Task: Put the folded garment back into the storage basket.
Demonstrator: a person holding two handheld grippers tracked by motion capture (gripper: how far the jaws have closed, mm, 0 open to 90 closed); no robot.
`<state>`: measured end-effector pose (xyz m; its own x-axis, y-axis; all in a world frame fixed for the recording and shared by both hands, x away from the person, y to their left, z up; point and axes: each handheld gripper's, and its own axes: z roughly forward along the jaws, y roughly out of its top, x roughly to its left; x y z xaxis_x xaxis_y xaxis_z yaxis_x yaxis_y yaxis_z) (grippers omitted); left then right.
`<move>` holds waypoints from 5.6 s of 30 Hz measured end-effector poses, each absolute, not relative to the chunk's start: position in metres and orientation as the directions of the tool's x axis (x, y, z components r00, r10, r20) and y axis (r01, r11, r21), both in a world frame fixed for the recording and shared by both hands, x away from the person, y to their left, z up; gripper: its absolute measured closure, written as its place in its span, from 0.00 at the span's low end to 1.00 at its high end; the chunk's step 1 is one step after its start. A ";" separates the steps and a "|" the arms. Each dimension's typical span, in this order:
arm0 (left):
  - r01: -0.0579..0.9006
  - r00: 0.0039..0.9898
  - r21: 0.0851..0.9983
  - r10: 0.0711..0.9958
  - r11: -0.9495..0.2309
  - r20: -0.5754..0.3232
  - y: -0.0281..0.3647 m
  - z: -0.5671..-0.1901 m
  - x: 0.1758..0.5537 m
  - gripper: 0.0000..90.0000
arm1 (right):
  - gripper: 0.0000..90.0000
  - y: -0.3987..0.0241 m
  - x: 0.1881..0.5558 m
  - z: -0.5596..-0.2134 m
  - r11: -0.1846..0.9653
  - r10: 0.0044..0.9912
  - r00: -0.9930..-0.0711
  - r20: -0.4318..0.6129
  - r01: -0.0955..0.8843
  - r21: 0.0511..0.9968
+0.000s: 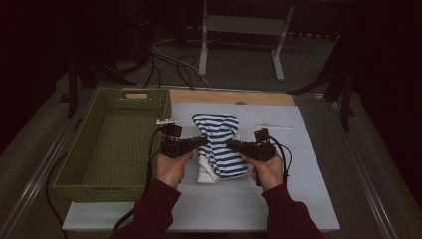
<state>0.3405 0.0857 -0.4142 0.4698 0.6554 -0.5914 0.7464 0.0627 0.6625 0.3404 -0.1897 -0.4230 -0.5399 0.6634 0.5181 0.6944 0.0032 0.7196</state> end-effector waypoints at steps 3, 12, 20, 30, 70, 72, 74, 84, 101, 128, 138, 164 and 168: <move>0.749 0.467 0.659 0.652 0.067 -0.597 0.089 -0.413 0.342 0.91 | 0.91 -0.187 0.341 -0.422 0.002 0.661 -0.541 0.520 0.694 0.720; 0.747 0.464 0.660 0.648 0.080 -0.604 0.099 -0.411 0.344 0.91 | 0.91 -0.179 0.344 -0.415 0.012 0.657 -0.557 0.509 0.682 0.731; 0.748 0.459 0.658 0.648 0.087 -0.608 0.108 -0.410 0.344 0.91 | 0.91 -0.170 0.345 -0.415 0.015 0.647 -0.563 0.515 0.684 0.729; 0.748 0.456 0.656 0.645 0.095 -0.613 0.116 -0.408 0.344 0.91 | 0.91 -0.162 0.347 -0.412 0.025 0.643 -0.572 0.509 0.680 0.732; 0.735 0.441 0.663 0.645 0.139 -0.624 0.141 -0.398 0.345 0.91 | 0.91 -0.131 0.351 -0.401 0.046 0.622 -0.602 0.501 0.667 0.744; 0.733 0.441 0.665 0.645 0.142 -0.624 0.142 -0.398 0.345 0.91 | 0.91 -0.130 0.351 -0.400 0.043 0.620 -0.603 0.503 0.666 0.745; 0.732 0.441 0.666 0.645 0.143 -0.624 0.143 -0.397 0.345 0.91 | 0.91 -0.129 0.352 -0.399 0.045 0.619 -0.605 0.501 0.664 0.746; 0.725 0.437 0.671 0.648 0.155 -0.623 0.150 -0.394 0.343 0.91 | 0.91 -0.120 0.352 -0.396 0.050 0.608 -0.618 0.499 0.657 0.753; 0.727 0.433 0.670 0.657 0.150 -0.617 0.158 -0.392 0.345 0.91 | 0.91 -0.108 0.353 -0.394 0.054 0.591 -0.629 0.505 0.655 0.753; 0.723 0.419 0.669 0.661 0.171 -0.622 0.174 -0.388 0.345 0.91 | 0.91 -0.089 0.357 -0.391 0.061 0.571 -0.639 0.515 0.659 0.750; 0.721 0.415 0.670 0.664 0.176 -0.621 0.180 -0.386 0.344 0.91 | 0.91 -0.082 0.357 -0.390 0.066 0.564 -0.645 0.517 0.658 0.750; 0.720 0.400 0.668 0.674 0.188 -0.621 0.201 -0.382 0.343 0.91 | 0.91 -0.060 0.361 -0.386 0.083 0.546 -0.654 0.524 0.665 0.743; 0.719 0.398 0.669 0.676 0.191 -0.620 0.203 -0.382 0.343 0.91 | 0.91 -0.057 0.362 -0.385 0.083 0.543 -0.655 0.526 0.665 0.742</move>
